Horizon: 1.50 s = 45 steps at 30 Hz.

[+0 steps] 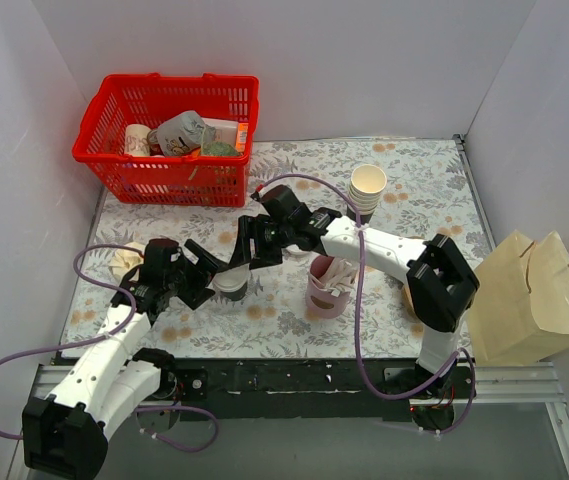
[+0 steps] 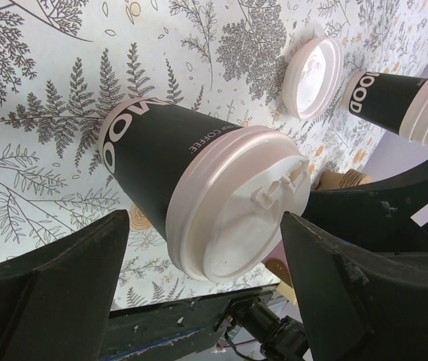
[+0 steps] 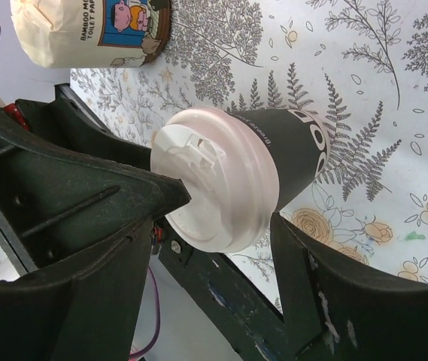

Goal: Pack the takeout coffee

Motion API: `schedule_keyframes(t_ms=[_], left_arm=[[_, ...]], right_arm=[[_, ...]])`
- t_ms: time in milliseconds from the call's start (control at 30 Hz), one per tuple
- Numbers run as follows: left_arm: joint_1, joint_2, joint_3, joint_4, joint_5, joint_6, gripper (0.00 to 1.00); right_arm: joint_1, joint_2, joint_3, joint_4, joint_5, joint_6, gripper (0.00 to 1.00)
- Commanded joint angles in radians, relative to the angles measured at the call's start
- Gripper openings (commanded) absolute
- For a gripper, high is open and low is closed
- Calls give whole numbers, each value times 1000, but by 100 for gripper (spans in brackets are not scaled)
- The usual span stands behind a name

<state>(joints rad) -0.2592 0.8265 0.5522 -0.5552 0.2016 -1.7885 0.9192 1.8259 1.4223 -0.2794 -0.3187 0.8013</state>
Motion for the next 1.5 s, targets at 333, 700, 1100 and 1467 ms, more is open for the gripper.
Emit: schedule_keyframes(t_ms=[333,700,1100,1467], left_arm=[[-3,-21,28,-9,-86,64,91],[-3,20,22,47,-88,80,79],[-3,6,-58,126,-60,74,69],[-3,26,-123,178,-11,66,59]], right_arm=[[1,39,33,-24,7,12,70],[4,44,-2,17,-11,47,64],[6,61,-11,29,-34,64,59],[7,61,-62,132,-69,116,44]])
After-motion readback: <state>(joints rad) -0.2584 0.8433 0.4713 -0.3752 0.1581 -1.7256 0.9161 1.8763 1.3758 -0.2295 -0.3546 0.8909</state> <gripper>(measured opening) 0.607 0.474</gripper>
